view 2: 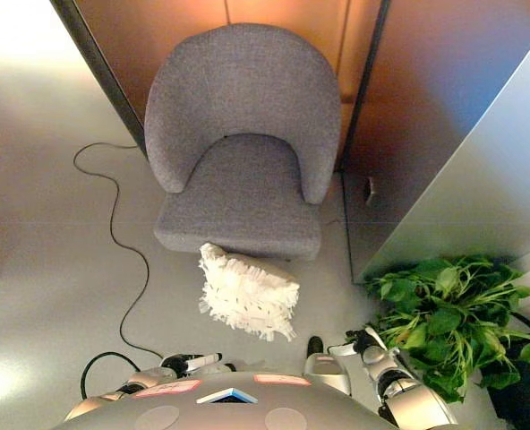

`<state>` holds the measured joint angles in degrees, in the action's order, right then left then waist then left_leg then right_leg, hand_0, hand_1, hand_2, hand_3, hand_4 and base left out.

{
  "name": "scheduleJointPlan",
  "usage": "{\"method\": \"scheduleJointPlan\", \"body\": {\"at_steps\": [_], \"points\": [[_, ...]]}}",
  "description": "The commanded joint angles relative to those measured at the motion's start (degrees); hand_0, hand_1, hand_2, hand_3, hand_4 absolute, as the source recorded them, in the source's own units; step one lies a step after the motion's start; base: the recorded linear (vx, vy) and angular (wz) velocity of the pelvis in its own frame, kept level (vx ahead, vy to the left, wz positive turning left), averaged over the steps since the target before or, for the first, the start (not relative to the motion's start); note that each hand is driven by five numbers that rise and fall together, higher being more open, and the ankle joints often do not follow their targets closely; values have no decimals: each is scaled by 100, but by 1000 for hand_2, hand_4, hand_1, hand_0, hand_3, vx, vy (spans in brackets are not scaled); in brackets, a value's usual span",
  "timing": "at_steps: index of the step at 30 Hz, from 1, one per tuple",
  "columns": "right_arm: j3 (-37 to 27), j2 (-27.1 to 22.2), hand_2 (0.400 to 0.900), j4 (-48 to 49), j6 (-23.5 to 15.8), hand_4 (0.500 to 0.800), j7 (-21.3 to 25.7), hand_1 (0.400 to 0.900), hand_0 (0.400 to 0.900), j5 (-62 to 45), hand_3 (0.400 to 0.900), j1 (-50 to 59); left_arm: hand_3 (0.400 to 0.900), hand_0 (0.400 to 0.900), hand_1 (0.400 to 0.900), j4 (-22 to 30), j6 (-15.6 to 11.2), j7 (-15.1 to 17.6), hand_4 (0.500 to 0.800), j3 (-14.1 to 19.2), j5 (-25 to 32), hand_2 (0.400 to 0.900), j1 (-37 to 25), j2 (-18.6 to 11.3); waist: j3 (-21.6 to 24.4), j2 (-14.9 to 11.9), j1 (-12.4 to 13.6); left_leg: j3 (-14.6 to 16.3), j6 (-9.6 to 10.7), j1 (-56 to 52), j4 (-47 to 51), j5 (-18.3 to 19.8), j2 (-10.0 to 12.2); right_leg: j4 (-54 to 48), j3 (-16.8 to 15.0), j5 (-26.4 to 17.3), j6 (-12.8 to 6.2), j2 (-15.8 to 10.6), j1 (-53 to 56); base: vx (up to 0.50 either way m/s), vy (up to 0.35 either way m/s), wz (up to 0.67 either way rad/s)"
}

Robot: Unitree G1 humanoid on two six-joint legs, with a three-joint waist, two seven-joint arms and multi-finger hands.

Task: Pick up the pillow and put it on the sofa.

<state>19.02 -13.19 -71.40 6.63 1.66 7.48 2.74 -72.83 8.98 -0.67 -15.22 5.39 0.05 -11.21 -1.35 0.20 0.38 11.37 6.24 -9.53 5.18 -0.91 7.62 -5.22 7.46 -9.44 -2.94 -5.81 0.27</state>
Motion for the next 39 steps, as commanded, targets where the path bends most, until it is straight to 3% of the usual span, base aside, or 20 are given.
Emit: {"method": "scheduleJointPlan", "body": {"at_steps": [1, 12, 20, 29, 36, 39], "points": [[297, 92, 900, -384, 98, 800, -73, 900, 900, 285, 900, 312, 900, 900, 900, -358, -19, 102, 800, 132, 145, 900, -385, -8, -288, -245, -44, -273, -348, 131, -323, 649, -295, 22, 196, 775, -596, -389, 567, 0, 0, 0], [324, 57, 900, -389, 64, 800, -2, 900, 900, 561, 900, 313, 900, 900, 900, -362, 132, 121, 800, 172, 90, 900, -395, -61, -314, -254, -14, -285, -346, 147, -336, 639, -303, 41, 236, 758, -605, -406, 564, 8, -6, 2], [480, -40, 900, -311, 102, 800, 379, 900, 900, 1098, 900, 489, 900, 900, 900, -378, 287, 115, 800, 166, 77, 900, -440, -100, -404, -265, 83, -347, -364, 246, -386, 644, -325, 65, 296, 734, -613, -441, 501, 34, -43, 5], [736, -319, 900, 35, 258, 800, 884, 900, 900, 572, 900, 1709, 900, 900, 900, -230, 567, 275, 800, -45, 858, 900, -1046, -276, -1118, -161, 280, -596, -367, 1327, -763, 436, -286, 491, 211, 710, -518, -511, -467, -53, -118, 18], [1032, -410, 900, 110, 517, 800, 1202, 900, 900, 101, 900, 3016, 900, 900, 900, -123, 855, 561, 800, -116, 1917, 900, -1885, -325, -2007, -23, 323, -1026, -317, 3008, -2163, 413, -412, 1722, 164, 860, -281, -665, -1941, -153, -85, 22], [984, -720, 900, 39, 327, 800, 1353, 900, 900, -212, 900, 3300, 900, 900, 900, -148, 544, 138, 800, -68, 1855, 900, -1749, -540, -2230, 142, 438, -1206, -344, 3489, -2405, 404, -567, 2126, 250, 961, -247, -758, -2447, -149, -14, 31]]}}
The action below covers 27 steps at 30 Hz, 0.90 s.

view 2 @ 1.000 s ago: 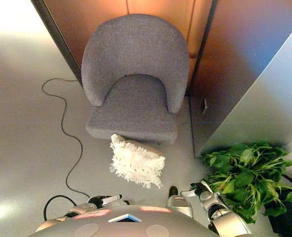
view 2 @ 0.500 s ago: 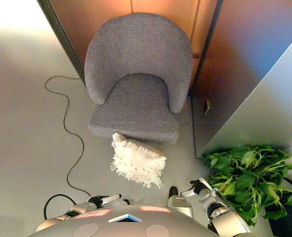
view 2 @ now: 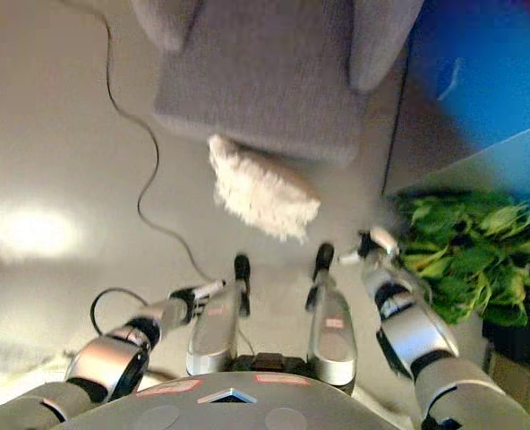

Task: Pick up the pillow and put it on the sofa.

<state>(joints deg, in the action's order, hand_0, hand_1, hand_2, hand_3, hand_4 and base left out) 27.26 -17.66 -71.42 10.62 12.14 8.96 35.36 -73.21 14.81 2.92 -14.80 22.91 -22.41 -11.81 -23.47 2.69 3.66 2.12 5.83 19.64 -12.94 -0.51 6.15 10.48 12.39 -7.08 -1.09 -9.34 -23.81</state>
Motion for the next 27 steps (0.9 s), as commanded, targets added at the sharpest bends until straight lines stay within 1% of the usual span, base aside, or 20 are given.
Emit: {"method": "scheduleJointPlan", "body": {"at_steps": [1, 2, 5, 6, 8, 12, 16, 21, 22, 26, 27], "points": [[126, -414, 900, 88, -81, 800, 290, 900, 900, -416, 900, 90, 900, 900, 900, -59, -141, -362, 800, -102, 118, 900, 613, -558, -78, -34, 139, -316, -305, 646, -608, 342, -468, 637, -229, 740, -435, -436, -130, -104, 53, 24], [103, -562, 900, 115, -116, 800, 308, 900, 900, -505, 900, 164, 900, 900, 900, 27, -219, -505, 800, -102, 167, 900, 727, -632, -162, 50, 172, -337, -312, 721, -643, 333, -521, 720, -225, 752, -446, -480, -225, -108, 70, 20], [18, -927, 900, 175, -150, 800, 297, 900, 900, -744, 900, 474, 900, 900, 900, 360, -396, -780, 800, -187, 285, 900, 977, -719, -425, 272, 256, -334, -330, 923, -776, 337, -632, 919, -188, 774, -462, -623, -475, -113, 94, 16], [-4, -1092, 900, 169, -124, 800, 248, 900, 900, -831, 900, 673, 900, 900, 900, 516, -429, -848, 800, -228, 368, 900, 1066, -729, -504, 382, 286, -313, -330, 1022, -868, 345, -669, 994, -172, 782, -456, -679, -581, -90, 128, 12], [-12, -1293, 900, 190, -75, 800, 189, 900, 900, -895, 900, 929, 900, 900, 900, 722, -406, -901, 800, -257, 538, 900, 1154, -755, -601, 503, 312, -258, -330, 1168, -1002, 362, -679, 1129, -153, 805, -437, -747, -734, -67, 131, 7], [0, -1606, 900, 246, -75, 800, 78, 900, 900, -1018, 900, 1353, 900, 900, 900, 1067, -309, -1023, 800, -292, 872, 900, 1324, -804, -632, 671, 380, -175, -340, 1543, -1229, 388, -660, 1375, -135, 856, -411, -846, -1100, -46, 82, 3], [76, -1876, 900, 330, -2, 800, -41, 900, 900, -1049, 900, 1901, 900, 900, 900, 1223, -433, -1189, 800, -276, 1207, 900, 1583, -811, -632, 831, 462, -120, -362, 1930, -1467, 432, -630, 1687, -183, 938, -378, -910, -1546, -33, 75, -1], [196, -2138, 900, 441, 8, 800, -3, 900, 900, -1113, 900, 2337, 900, 900, 900, 1394, -475, -1369, 800, -253, 1375, 900, 1852, -812, -632, 961, 499, -67, -391, 2221, -1614, 454, -561, 1954, -301, 1031, -337, -910, -1937, 9, 77, -8], [203, -2211, 900, 481, 5, 800, 10, 900, 900, -1142, 900, 2402, 900, 900, 900, 1405, -527, -1430, 800, -265, 1406, 900, 1994, -798, -632, 1007, 510, -74, -359, 2192, -1733, 652, -535, 2137, -384, 1244, -378, -892, -1966, 81, 85, -14], [247, -2410, 900, 630, -9, 800, 11, 900, 900, -1261, 900, 2703, 900, 900, 900, 1480, -640, -1577, 800, -239, 1430, 900, 2227, -803, -632, 1068, 530, -42, -375, 2328, -1810, 668, -509, 2279, -450, 1294, -359, -877, -2151, 26, 83, -14], [291, -2469, 900, 690, 43, 800, -35, 900, 900, -1271, 900, 2850, 900, 900, 900, 1534, -655, -1604, 800, -233, 1474, 900, 2275, -810, -632, 1084, 544, -41, -379, 2398, -1823, 660, -488, 2320, -469, 1305, -358, -875, -2232, -10, 49, -9]]}}
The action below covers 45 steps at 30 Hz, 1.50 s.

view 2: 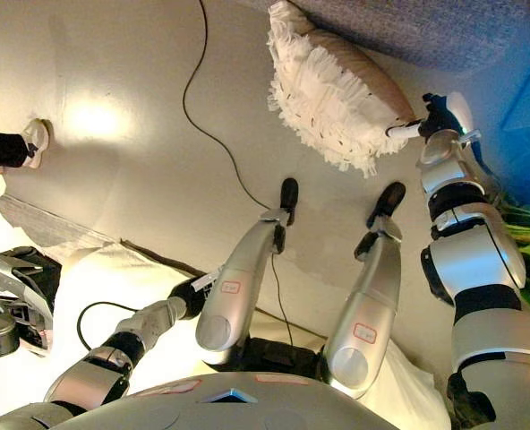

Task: Pick up the pillow and put it on the sofa.

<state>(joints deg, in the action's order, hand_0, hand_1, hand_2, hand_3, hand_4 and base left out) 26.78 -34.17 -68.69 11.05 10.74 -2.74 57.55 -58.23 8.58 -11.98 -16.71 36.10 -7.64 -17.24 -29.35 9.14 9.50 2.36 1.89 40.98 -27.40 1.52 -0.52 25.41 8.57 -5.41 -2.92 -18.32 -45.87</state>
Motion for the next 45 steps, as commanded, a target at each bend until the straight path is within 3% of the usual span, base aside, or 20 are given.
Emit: {"method": "scheduleJointPlan", "body": {"at_steps": [1, 8, 25, 34, 38, 39, 40, 45], "points": [[370, -841, 900, 448, 7, 800, 96, 900, 900, -122, 900, 702, 900, 900, 900, 72, -32, -122, 800, -39, 190, 900, 822, -268, -45, 447, -30, -65, 11, 302, -382, 451, 188, 841, -94, 1143, -171, 26, -65, -14, 42, -7], [577, -985, 900, 544, 102, 800, -210, 900, 900, -355, 900, 1303, 900, 900, 900, 231, -147, -246, 800, 12, 358, 900, 1069, -256, -45, 565, 98, -120, 20, 575, -376, 378, 171, 970, -158, 1187, -126, 53, -384, -2, 15, 1], [560, -362, 900, 668, 330, 800, -833, 900, 900, -1050, 900, 1456, 900, 900, 900, 517, -272, -489, 800, -131, 216, 900, 1293, -134, -45, 866, 282, -143, 59, 816, -252, 246, 65, 968, -230, 1211, -106, 9, -693, 7, 42, 5], [702, -246, 900, 525, 586, 800, -919, 900, 900, -723, 900, 1666, 900, 900, 900, 719, -309, -466, 800, -173, 263, 900, 1404, -143, -45, 973, 422, -200, 57, 980, -207, 155, 26, 1036, -222, 1197, -135, -28, -878, 0, 12, 6], [899, -309, 900, 494, 592, 800, -1236, 900, 900, -504, 900, 1888, 900, 900, 900, 740, -374, -573, 800, -110, 287, 900, 1508, -142, -45, 1039, 507, -247, 54, 1162, -239, 131, 5, 1128, -250, 1213, -137, -50, -1073, -27, 9, 8], [973, -330, 673, 541, 586, 664, -1382, 673, 673, -419, 673, 1932, 900, 900, 900, 768, -375, -593, 800, -94, 297, 900, 1518, -164, -45, 1039, 517, -262, 53, 1230, -263, 128, 4, 1163, -264, 1214, -137, -52, -1142, -39, -2, 6], [1062, -386, 400, 611, 575, 500, -1520, 400, 400, -398, 400, 1974, 900, 900, 900, 829, -351, -610, 800, -70, 310, 900, 1536, -208, -45, 1036, 530, -281, 51, 1321, -303, 126, 5, 1212, -281, 1221, -127, -47, -1227, -41, -6, 6], [1164, -592, 400, 872, 441, 500, -1195, 400, 400, -456, 400, 2075, 900, 900, 900, 943, -413, -693, 800, 42, 388, 900, 1678, -296, -45, 1031, 567, -338, 49, 1641, -461, 136, 15, 1398, -331, 1246, -138, -52, -1512, -28, -7, 2]]}}
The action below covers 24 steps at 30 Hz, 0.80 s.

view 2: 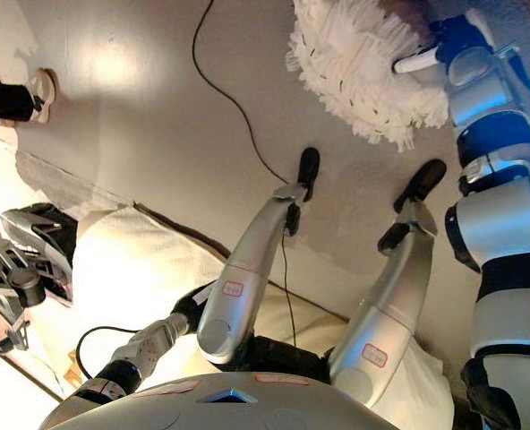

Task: Pick up the pillow and put it on the sofa.

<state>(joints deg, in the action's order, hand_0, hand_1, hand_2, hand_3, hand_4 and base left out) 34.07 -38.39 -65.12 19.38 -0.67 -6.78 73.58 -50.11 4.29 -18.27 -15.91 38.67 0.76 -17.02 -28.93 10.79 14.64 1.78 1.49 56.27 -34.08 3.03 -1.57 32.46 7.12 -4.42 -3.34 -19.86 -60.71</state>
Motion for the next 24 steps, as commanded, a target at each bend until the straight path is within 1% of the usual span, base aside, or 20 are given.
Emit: {"method": "scheduleJointPlan", "body": {"at_steps": [1, 3, 7, 9, 11, 15, 18, 20, 22, 24], "points": [[441, -180, 400, 509, -428, 500, 1, 400, 400, -81, 400, 504, 900, 900, 900, 135, -13, -68, 800, -56, 168, 900, 858, -326, -86, 864, 58, -283, 85, 132, 213, -22, 126, 691, -187, 1144, -92, 105, -46, -38, -2, -1], [431, -216, 400, 533, -435, 500, 97, 400, 400, -29, 400, 542, 900, 900, 900, 150, -35, -120, 800, -12, 135, 900, 897, -318, -86, 865, 72, -297, 91, 156, 225, -33, 125, 683, -191, 1143, -96, 114, -67, -13, 5, -2], [410, -270, 400, 487, -444, 500, 33, 400, 400, 4, 400, 604, 900, 900, 900, 222, -34, -132, 800, -20, 190, 900, 918, -319, -86, 885, 85, -308, 103, 179, 266, -64, 126, 652, -199, 1127, -97, 122, -98, -31, 12, -2], [404, -307, 400, 440, -512, 500, 30, 400, 400, -29, 400, 607, 900, 900, 900, 236, -37, -175, 800, -5, 188, 900, 936, -327, -86, 894, 91, -304, 113, 134, 302, -78, 129, 604, -189, 1121, -100, 116, -49, -15, 8, 0], [389, -328, 400, 454, -542, 500, 63, 400, 400, -59, 400, 580, 900, 900, 900, 239, -67, -191, 800, -1, 182, 900, 944, -318, -86, 882, 94, -305, 127, 96, 326, -82, 143, 559, -164, 1106, -111, 99, 0, -35, -3, 0], [337, -377, 400, 430, -630, 500, 77, 400, 400, -56, 400, 541, 900, 900, 900, 284, -43, -211, 800, 17, 189, 900, 938, -364, -86, 845, 93, -302, 144, -47, 393, -86, 168, 433, -91, 1069, -127, 74, 165, -36, -25, -1], [303, -418, 400, 476, -707, 500, 10, 400, 400, -53, 400, 479, 900, 900, 900, 318, 8, -207, 800, 32, 179, 900, 945, -386, -86, 794, 74, -293, 166, -272, 505, -93, 193, 247, -5, 1011, -149, 64, 404, -16, -11, -4], [283, -421, 400, 524, -842, 500, -57, 400, 400, -8, 400, 378, 900, 900, 900, 262, 12, -238, 800, 54, 131, 900, 936, -391, -86, 740, 42, -267, 192, -488, 592, -98, 208, 67, 67, 950, -170, 65, 640, -16, -7, -11], [278, -417, 400, 633, -964, 500, -122, 400, 400, 60, 400, 257, 900, 900, 900, 178, -20, -227, 800, 61, 113, 900, 901, -374, -86, 666, -2, -230, 228, -737, 704, -106, 235, -151, 148, 878, -204, 61, 915, -5, -1, -14], [244, -430, 400, 846, -1094, 500, -242, 400, 400, 165, 400, 60, 900, 900, 900, 47, -29, -221, 800, 111, 80, 900, 814, -383, -86, 533, -71, -182, 253, -1051, 843, -112, 255, -459, 263, 767, -252, 59, 1285, 2, -13, -14]]}}
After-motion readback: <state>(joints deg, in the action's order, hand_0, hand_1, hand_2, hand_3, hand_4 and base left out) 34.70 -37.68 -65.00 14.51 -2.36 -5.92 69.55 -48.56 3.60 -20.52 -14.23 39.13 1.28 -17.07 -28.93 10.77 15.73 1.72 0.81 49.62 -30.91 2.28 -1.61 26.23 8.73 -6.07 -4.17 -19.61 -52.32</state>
